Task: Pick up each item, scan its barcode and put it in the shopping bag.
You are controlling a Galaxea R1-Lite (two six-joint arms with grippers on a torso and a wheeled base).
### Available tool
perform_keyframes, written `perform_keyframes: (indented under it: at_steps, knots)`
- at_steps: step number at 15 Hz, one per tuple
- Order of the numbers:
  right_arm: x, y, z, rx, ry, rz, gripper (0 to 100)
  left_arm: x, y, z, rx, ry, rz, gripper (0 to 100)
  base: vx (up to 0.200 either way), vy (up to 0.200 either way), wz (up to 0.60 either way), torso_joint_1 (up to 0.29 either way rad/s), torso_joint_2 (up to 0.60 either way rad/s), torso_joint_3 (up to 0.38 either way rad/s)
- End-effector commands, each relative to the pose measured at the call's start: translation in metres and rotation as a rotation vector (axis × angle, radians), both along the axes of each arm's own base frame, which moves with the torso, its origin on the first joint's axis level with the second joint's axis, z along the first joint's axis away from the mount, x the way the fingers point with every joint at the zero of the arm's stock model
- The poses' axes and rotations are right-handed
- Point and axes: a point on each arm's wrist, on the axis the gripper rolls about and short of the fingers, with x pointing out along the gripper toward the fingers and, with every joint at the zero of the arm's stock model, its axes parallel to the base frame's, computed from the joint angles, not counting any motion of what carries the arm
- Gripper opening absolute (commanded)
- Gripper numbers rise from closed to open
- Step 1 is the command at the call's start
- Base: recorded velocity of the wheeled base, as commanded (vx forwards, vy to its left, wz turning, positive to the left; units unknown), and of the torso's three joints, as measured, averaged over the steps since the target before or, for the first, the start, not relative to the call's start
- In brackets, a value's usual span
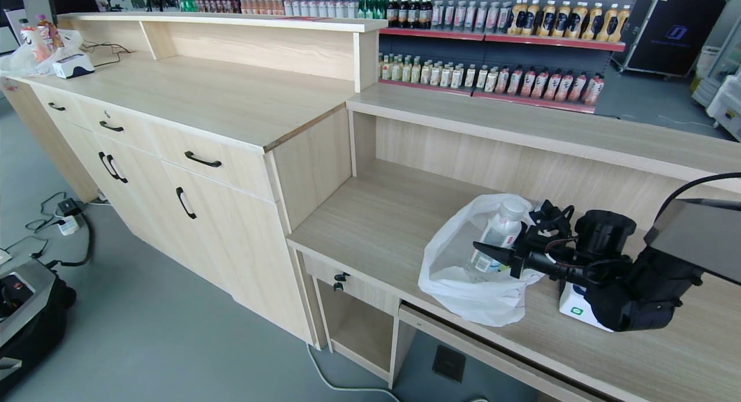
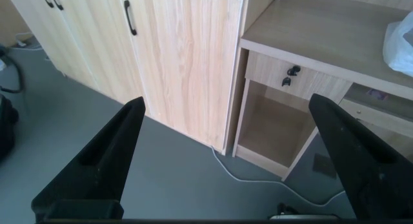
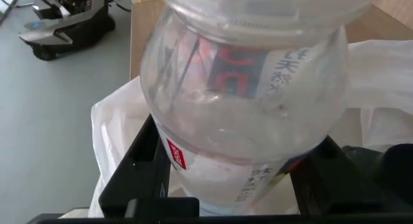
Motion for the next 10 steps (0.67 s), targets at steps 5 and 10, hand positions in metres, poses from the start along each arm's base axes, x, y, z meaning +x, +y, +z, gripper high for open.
perform_keyframes:
  at_steps: [5,10]
  knots:
    - [-0.0023,-0.0086,-0.0148,-0.022,0.035,-0.019,0,0.0,0.0,0.0,0.0,0.0,0.0,100,0.0,0.0,0.0,0.0,0.0,0.0]
    - [-0.0042,-0.0081,-0.0119,-0.022,0.035,-0.017,0,0.0,0.0,0.0,0.002,0.0,0.0,100,0.0,0.0,0.0,0.0,0.0,0.0]
